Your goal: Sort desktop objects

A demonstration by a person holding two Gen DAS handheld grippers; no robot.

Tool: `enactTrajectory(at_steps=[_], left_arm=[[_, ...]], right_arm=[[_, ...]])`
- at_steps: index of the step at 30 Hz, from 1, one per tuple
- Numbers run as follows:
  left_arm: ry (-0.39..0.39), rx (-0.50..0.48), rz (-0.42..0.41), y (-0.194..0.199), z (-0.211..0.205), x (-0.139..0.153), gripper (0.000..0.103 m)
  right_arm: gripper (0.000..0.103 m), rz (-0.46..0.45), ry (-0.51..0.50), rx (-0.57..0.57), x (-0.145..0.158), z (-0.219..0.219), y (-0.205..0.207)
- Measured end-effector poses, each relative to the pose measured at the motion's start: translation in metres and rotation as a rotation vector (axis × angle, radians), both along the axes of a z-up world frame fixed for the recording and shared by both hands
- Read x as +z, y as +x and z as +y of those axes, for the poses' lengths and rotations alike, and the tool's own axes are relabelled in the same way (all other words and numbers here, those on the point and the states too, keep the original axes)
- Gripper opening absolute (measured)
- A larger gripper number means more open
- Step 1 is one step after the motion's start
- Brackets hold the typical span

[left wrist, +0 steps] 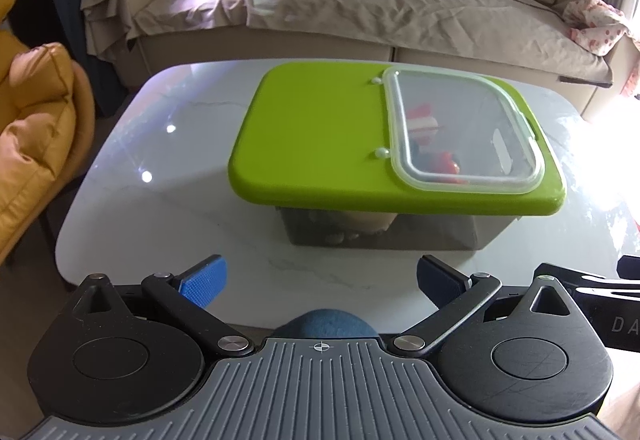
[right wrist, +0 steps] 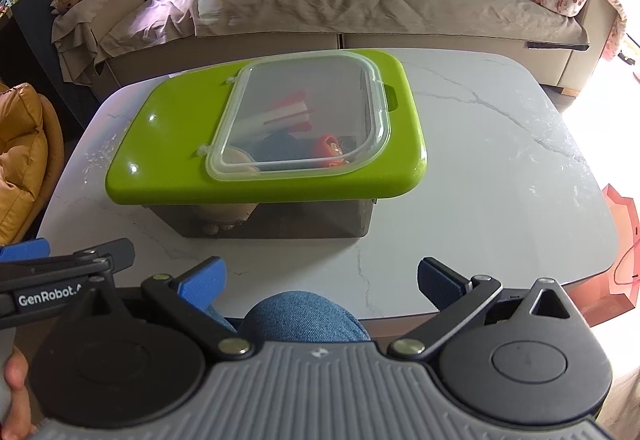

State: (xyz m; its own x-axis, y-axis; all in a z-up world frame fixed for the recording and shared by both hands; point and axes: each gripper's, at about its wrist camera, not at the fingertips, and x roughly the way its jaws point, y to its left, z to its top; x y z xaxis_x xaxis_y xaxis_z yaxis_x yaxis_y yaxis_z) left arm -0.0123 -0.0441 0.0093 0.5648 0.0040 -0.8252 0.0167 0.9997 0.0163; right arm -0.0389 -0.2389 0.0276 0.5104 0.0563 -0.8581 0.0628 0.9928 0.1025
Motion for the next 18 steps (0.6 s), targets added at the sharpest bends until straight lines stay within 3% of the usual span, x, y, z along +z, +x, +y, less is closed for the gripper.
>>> enactTrajectory(at_steps=[12,18], left_arm=[[-0.017,0.006,0.048,0.003,0.001,-0.013,0.103],[-0.023,0.013,0.030,0.004,0.004,-0.009,0.103]], right_arm=[[0.103,0.026,-0.005,-0.001,-0.010,0.002,0.003],[0.103,0.018,-0.016,0.005,-0.009,0.004,0.004]])
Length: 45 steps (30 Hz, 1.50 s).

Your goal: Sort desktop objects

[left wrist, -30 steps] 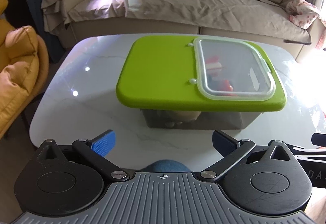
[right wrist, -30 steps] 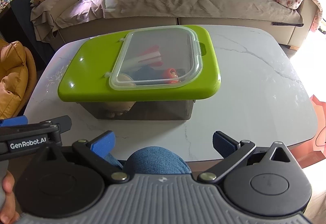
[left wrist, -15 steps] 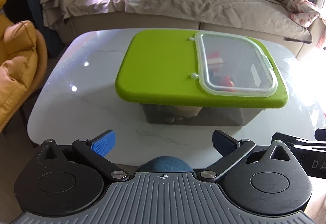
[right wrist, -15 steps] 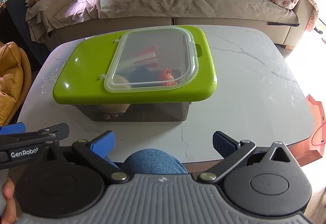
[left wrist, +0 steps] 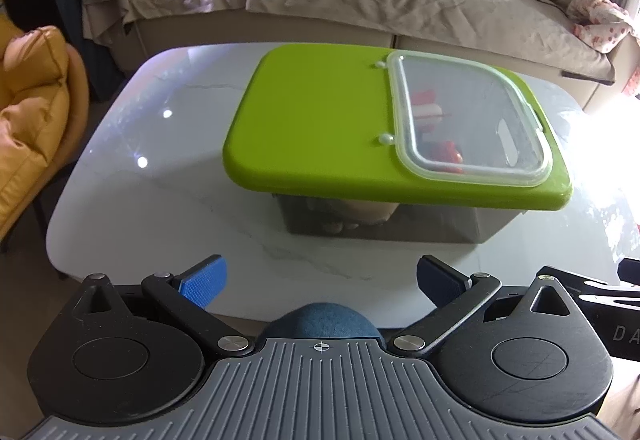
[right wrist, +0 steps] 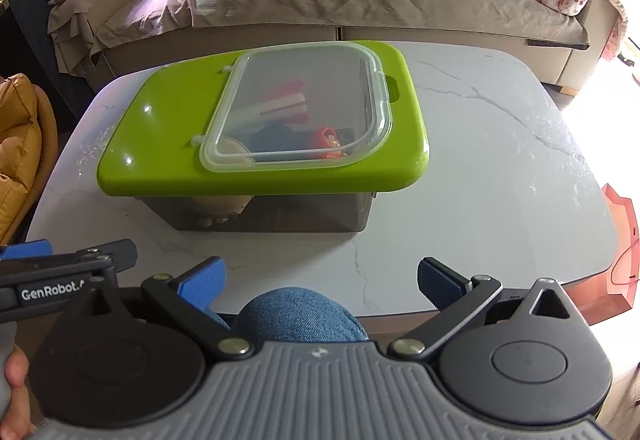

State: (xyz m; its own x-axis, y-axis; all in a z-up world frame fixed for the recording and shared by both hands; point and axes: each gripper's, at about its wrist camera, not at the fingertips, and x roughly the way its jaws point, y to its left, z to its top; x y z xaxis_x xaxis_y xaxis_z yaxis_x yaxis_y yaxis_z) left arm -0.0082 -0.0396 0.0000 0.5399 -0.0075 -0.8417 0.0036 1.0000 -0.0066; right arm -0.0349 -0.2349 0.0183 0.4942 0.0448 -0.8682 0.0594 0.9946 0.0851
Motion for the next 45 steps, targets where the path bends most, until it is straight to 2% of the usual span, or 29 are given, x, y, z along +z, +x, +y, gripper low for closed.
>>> enactTrajectory(at_steps=[30,45], left_arm=[[-0.016,0.019,-0.016,0.007,0.015,0.013,0.103],[-0.018,0.027,-0.002,0.009,0.018,0.008,0.103]], right_arm=[[0.103,-0.011,-0.005,0.020,0.010,0.012,0.002],[0.103,-0.005,-0.020,0.037,0.012,0.020,0.003]])
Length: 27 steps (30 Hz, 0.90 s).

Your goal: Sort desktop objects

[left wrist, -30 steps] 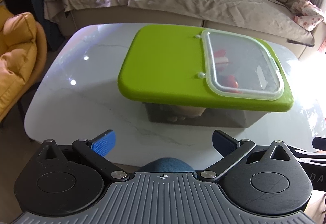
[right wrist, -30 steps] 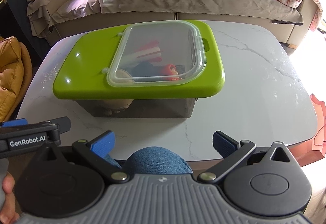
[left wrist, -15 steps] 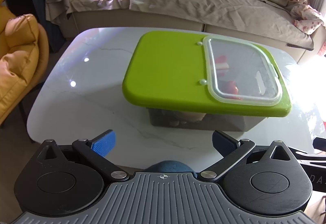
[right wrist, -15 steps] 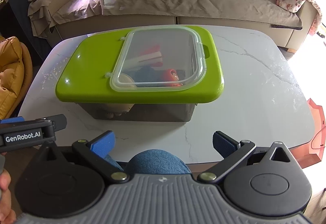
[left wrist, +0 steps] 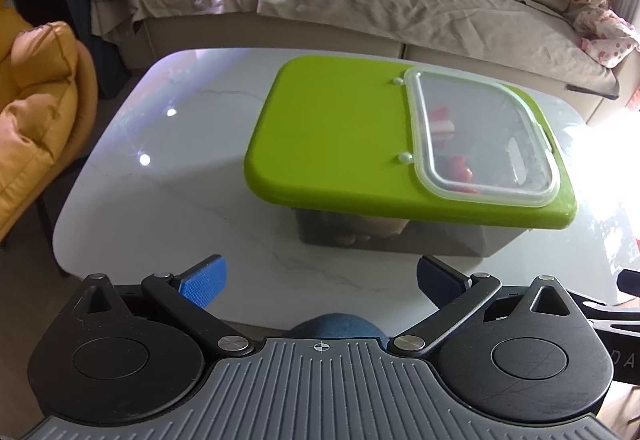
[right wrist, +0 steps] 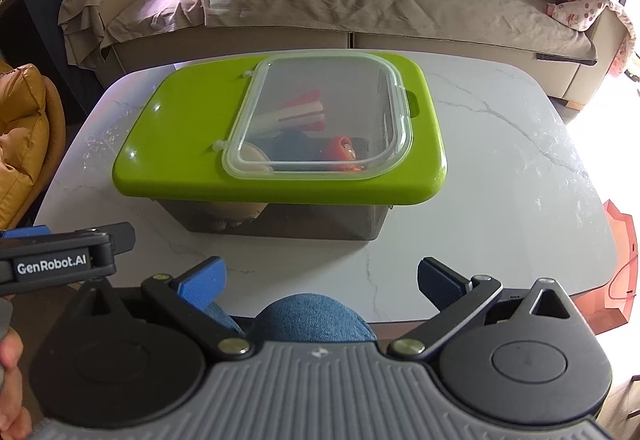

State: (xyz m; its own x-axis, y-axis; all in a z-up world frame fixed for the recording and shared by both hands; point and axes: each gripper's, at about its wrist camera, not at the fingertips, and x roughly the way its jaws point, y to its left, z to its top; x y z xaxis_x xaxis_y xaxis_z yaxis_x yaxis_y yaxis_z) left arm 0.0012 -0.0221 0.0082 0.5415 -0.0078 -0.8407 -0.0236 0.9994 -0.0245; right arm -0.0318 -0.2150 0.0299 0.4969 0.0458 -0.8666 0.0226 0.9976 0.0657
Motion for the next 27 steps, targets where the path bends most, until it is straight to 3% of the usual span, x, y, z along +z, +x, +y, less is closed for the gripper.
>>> enactTrajectory(at_steps=[27], left_arm=[[0.002,-0.009,0.006,-0.0042,-0.0026,-0.0021,0.103]], right_arm=[[0.103,0.010,0.004,0.006,-0.0016,0.0025,-0.0015]])
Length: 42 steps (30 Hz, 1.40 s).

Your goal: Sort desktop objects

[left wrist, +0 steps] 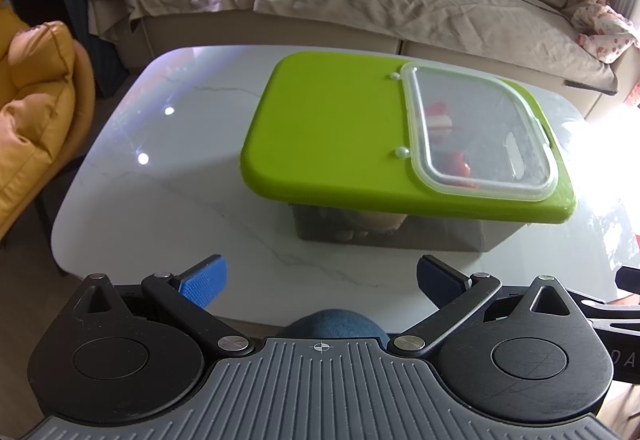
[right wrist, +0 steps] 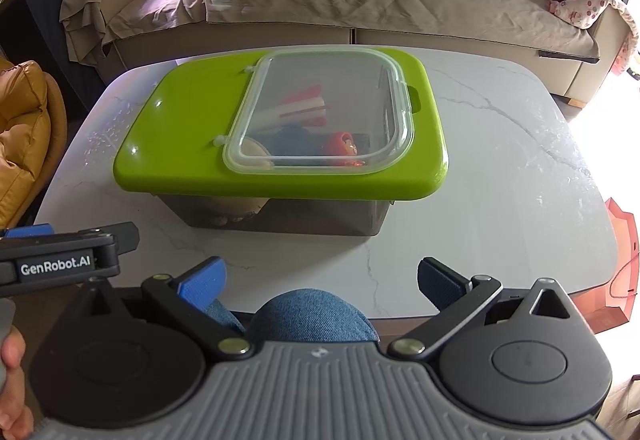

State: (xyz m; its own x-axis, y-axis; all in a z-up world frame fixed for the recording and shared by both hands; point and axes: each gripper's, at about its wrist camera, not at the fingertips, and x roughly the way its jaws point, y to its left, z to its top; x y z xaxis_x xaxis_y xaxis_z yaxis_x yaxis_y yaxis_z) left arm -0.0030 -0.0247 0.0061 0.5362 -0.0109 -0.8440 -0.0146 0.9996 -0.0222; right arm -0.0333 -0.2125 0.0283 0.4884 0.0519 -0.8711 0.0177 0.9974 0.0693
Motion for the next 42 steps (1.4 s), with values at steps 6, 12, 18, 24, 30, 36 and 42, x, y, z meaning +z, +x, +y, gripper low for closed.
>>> enactTrajectory(at_steps=[6,12,18,24,30,36,42], left_arm=[[0.001,-0.003,0.000,-0.0003,-0.0004,-0.0002,0.103],[0.001,-0.002,0.001,-0.0004,-0.0009,-0.0004,0.103],[0.003,-0.003,0.004,0.0001,-0.0017,-0.0014,0.103],[0.004,-0.004,0.009,0.0002,-0.0020,-0.0028,0.103],[0.005,-0.004,0.010,-0.0001,-0.0015,-0.0036,0.103],[0.005,-0.003,0.008,-0.0014,-0.0015,-0.0034,0.103],[0.005,-0.005,0.007,-0.0004,-0.0014,-0.0042,0.103]], right_arm=[[0.103,0.001,0.000,-0.002,0.0013,0.0005,-0.0013],[0.103,0.001,0.002,-0.004,0.0007,-0.0001,-0.0010],[0.103,0.003,0.004,-0.003,-0.0006,0.0011,-0.0011],[0.103,0.003,0.005,-0.004,-0.0018,-0.0008,-0.0009],[0.103,0.004,0.005,-0.005,-0.0031,-0.0017,-0.0006],[0.103,0.005,0.004,-0.003,-0.0025,-0.0021,0.0002],[0.103,0.004,0.004,-0.002,-0.0021,-0.0030,0.0003]])
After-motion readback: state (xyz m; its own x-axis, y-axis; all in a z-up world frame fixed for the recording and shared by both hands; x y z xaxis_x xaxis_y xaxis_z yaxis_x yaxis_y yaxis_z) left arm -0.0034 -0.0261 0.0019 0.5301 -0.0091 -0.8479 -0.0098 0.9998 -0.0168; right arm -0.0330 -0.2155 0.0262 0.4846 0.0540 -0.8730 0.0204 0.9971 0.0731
